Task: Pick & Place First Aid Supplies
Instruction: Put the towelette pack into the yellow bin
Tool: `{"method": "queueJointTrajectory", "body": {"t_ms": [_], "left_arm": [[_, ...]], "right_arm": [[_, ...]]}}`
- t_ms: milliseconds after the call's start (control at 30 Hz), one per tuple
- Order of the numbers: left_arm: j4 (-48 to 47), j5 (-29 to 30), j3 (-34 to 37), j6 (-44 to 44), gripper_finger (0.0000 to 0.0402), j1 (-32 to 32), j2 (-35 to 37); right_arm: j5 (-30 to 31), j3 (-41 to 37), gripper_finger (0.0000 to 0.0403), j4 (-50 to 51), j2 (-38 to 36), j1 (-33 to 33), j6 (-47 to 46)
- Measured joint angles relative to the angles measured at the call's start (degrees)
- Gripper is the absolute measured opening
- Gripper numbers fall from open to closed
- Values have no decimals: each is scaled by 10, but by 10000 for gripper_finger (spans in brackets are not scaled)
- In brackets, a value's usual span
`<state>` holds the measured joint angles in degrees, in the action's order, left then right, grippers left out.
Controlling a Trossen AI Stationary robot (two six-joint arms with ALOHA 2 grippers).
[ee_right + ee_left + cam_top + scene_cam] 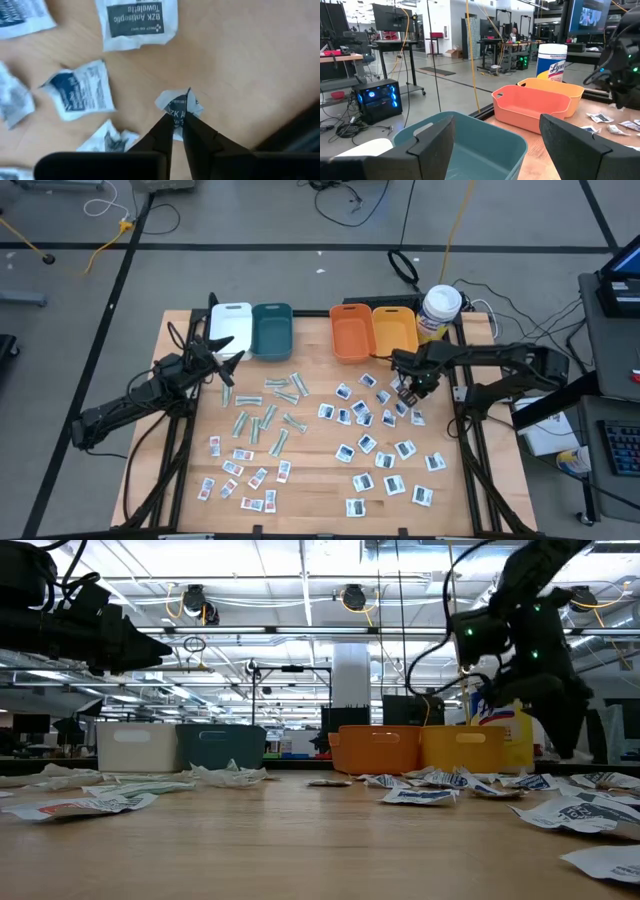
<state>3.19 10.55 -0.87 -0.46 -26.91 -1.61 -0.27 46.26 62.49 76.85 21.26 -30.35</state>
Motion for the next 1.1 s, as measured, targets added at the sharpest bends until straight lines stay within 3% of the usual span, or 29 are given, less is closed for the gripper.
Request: {"method": "queueJointTrajectory", "body": {"t_ms": [200, 600, 1100], "left_arm": [[0, 0, 0, 0, 296, 0, 0], [0, 0, 0, 0, 296, 0, 0], [0, 0, 0, 0, 296, 0, 0]], "right_arm": [[0, 81, 15, 68, -1, 0, 18], [0, 194, 18, 106, 6, 7, 34], [1, 308, 19, 64, 147, 149, 130]]}}
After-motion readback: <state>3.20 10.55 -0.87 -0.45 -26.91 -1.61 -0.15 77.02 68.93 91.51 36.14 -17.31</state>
